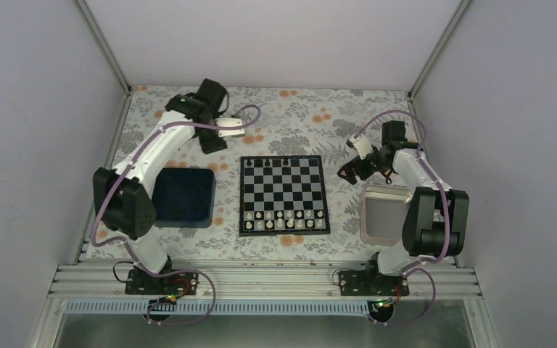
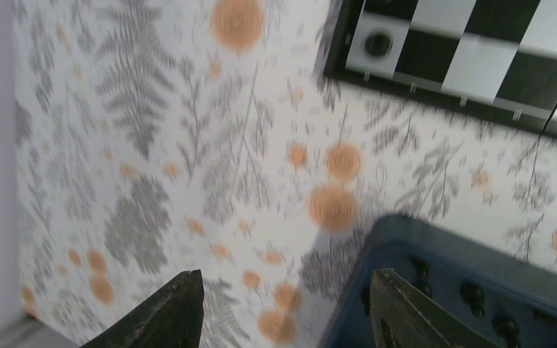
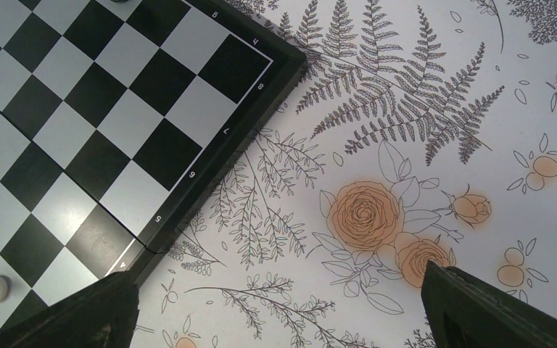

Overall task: Set up the chess pieces on the board
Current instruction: Pick up the chess piece from the storage box.

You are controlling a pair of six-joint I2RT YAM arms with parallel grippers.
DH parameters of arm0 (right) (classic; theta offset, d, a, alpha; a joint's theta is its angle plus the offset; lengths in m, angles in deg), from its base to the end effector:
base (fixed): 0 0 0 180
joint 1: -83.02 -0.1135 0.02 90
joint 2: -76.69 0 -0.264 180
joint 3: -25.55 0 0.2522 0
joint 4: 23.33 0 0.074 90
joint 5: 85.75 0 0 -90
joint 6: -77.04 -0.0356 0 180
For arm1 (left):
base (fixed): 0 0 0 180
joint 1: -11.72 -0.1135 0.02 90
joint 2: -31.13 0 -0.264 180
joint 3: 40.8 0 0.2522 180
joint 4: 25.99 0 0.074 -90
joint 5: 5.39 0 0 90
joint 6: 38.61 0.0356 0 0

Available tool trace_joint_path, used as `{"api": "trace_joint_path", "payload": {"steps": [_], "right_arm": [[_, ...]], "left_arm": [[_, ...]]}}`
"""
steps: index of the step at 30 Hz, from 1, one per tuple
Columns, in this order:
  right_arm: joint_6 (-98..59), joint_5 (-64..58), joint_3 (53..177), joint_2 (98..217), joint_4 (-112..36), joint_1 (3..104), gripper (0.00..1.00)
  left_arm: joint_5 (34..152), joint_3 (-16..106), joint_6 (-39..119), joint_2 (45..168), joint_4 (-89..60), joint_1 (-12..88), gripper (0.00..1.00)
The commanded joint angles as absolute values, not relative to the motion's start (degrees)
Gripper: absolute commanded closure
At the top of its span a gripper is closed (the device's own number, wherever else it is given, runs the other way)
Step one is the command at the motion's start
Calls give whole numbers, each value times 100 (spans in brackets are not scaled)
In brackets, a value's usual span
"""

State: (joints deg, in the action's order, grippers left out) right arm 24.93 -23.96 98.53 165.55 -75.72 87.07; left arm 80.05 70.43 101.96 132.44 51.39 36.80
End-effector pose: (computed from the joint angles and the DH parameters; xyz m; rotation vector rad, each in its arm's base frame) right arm 0.2968 -0.0041 0.2106 -0.8715 2.4366 0.4289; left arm 0.3292 -0.1510 0.3147 1.6791 2.1985 0.2290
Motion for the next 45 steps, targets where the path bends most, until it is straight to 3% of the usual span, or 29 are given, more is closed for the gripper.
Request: {"api": "trace_joint_path", "payload": {"steps": [1,10,19,45], "right_arm": [[2540,-2453,9908,16504,-7588,8645,0],[2528,-2418,9899,16587,-7596,8634,0],[2528,-2401,9908,16652,-7601,8626,0],[2525,-2346,9873,16671,-7570,8627,0]], "left_arm": [[8183,6139,10315,12658,4819,3154,42],[8338,4083,10474,11688,4248,2473,42],[8358,2995,10685,11525,3607,1658,42],[8824,3029,10862,12442,2999,1170,45]]}}
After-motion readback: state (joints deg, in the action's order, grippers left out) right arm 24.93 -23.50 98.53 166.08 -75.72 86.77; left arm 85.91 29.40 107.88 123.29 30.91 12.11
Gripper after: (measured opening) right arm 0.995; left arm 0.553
